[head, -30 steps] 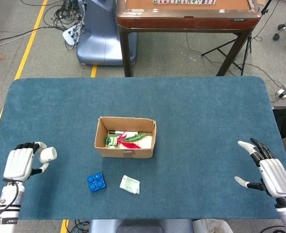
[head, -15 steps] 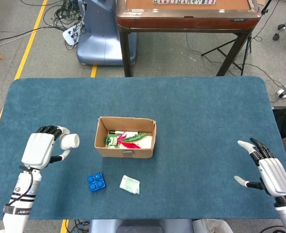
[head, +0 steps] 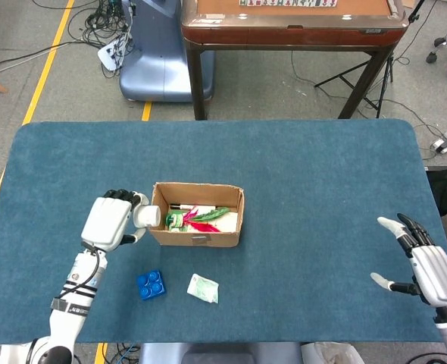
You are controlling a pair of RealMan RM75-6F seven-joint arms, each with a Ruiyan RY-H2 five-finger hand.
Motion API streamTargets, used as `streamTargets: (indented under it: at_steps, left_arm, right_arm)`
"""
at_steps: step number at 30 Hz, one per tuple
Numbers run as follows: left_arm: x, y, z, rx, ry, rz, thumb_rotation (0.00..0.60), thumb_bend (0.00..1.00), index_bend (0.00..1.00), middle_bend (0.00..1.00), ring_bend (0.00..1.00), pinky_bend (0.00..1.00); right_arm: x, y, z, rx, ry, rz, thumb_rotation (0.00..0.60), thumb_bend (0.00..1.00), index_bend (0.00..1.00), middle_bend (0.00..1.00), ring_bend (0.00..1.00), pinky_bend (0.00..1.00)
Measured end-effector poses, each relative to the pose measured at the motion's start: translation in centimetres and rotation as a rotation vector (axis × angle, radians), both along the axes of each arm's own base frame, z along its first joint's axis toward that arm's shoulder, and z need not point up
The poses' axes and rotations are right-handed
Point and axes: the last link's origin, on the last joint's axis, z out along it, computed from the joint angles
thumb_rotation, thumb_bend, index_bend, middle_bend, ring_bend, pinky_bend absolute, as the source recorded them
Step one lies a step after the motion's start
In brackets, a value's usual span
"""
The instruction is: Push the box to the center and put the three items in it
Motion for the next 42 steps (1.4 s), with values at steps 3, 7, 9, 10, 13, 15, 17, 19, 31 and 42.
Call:
streamTargets:
  at_steps: [3,7,9,10,13,15,17,19,31,42]
  left_arm:
    - [0.8,0.1,-0.5,-0.002,0.010,-0.015,0.600,0.22,0.56,0.63,0.30,0.31]
    - [1.8,0.1,-0.9,-0.004,0.015,-0.031,0.600,0.22,0.53,0.57,0.29,0.31]
    - [2.2,0.2,-1.1,-0.004,0.019,-0.034,0.600,0.22,0.50,0.52,0.28,0.31]
    - [2.3,0.2,-1.2,-0.004,0.020,-0.035,0.600,0.22,0.48,0.48,0.27,0.31]
    - [2.3,0.3,-1.4,-0.012,0.034,-0.025,0.600,0.20,0.32,0.34,0.20,0.29]
    - [2.2,0.4,-1.6,-0.021,0.048,-0.008,0.600,0.17,0.22,0.28,0.16,0.26]
    - [2.2,0.5,-1.7,-0.026,0.056,0.010,0.600,0.13,0.14,0.23,0.11,0.25]
    - [2.3,0.5,-1.7,-0.023,0.055,0.018,0.600,0.11,0.10,0.19,0.08,0.24]
    - [3.0,-1.2,-0.8,-0.017,0.030,-0.010,0.600,0.10,0.22,0.18,0.11,0.22]
    - [0.8,-5.8,2.3,-0.015,0.117,-0.006,0.600,0.10,0.28,0.19,0.14,0.31]
  right_arm:
    - [0.0,0.0,0.1,-0.003,-0.001,0.000,0.600,0.03,0.15,0.18,0.03,0.11]
    - [-0.1,0.0,0.2,-0.005,-0.003,-0.002,0.600,0.03,0.15,0.18,0.03,0.11]
    - [-0.1,0.0,0.3,-0.008,-0.006,-0.003,0.600,0.03,0.15,0.18,0.03,0.11]
    - [-0.1,0.0,0.4,-0.010,-0.007,-0.003,0.600,0.03,0.15,0.18,0.03,0.11]
    - [-0.1,0.0,0.5,-0.012,-0.008,-0.004,0.600,0.03,0.15,0.18,0.03,0.11]
    - [-0.1,0.1,0.5,-0.011,-0.008,-0.003,0.600,0.03,0.15,0.18,0.03,0.11]
    - [-0.1,0.1,0.5,-0.012,-0.009,-0.002,0.600,0.03,0.15,0.18,0.03,0.11]
    - [-0.1,0.1,0.6,-0.015,-0.011,-0.002,0.600,0.03,0.15,0.18,0.03,0.11]
    - [-0.1,0.2,0.9,-0.021,-0.014,-0.004,0.600,0.03,0.15,0.18,0.03,0.11]
    - [-0.1,0.5,1.4,-0.038,-0.029,0.004,0.600,0.03,0.15,0.18,0.03,0.11]
